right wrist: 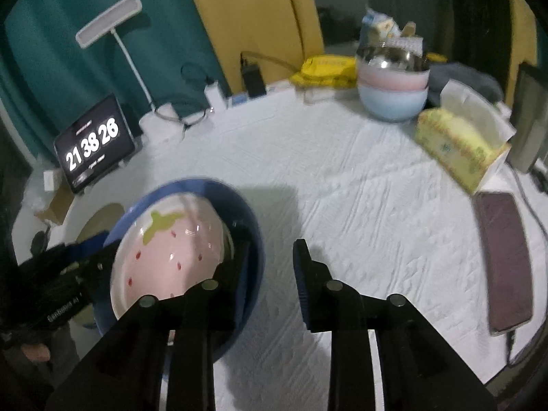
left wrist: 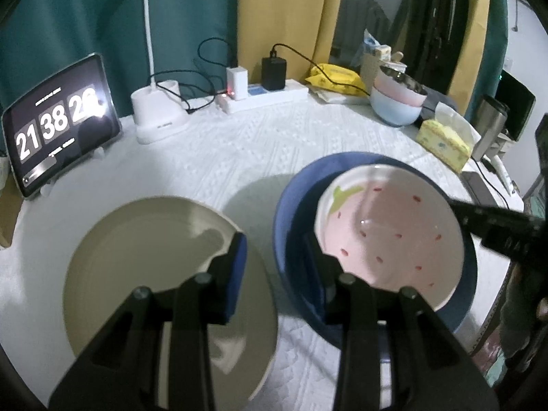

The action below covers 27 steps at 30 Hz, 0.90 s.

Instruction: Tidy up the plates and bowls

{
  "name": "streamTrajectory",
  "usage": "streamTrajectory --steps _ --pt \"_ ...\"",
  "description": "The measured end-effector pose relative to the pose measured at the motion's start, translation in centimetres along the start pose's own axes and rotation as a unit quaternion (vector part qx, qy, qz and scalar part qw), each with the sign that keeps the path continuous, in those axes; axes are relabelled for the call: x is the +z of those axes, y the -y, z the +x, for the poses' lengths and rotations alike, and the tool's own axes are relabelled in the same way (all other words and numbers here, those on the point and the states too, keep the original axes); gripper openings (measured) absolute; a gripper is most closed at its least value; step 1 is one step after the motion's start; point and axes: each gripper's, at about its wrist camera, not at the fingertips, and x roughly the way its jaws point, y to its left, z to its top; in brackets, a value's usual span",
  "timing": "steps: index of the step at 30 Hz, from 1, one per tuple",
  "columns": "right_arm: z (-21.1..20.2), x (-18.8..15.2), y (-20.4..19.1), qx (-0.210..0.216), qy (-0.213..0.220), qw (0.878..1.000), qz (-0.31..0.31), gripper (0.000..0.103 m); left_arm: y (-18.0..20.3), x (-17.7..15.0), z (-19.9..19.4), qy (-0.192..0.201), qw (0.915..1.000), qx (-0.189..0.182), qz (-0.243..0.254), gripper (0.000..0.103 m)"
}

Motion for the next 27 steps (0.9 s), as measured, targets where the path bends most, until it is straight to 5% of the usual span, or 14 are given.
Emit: streamTrajectory --steps 14,22,27 --pt "0.7 -0.9 0.6 -0.033 0.010 0.999 0.034 0.050 -0.5 -0.4 -0.1 0.019 0.9991 -0.031 -0.021 0.026" --pt "0.8 -0.9 1.2 -0.013 0.015 0.998 0.056 0.049 -0.1 -0.4 -0.1 0.023 0.9987 -0.042 -0.014 0.016" --pt "0.7 -0.9 0.5 -0.002 0.018 0.999 0.045 0.027 0.1 -0.5 -0.3 0.026 0.9988 -0.041 -0.011 0.016"
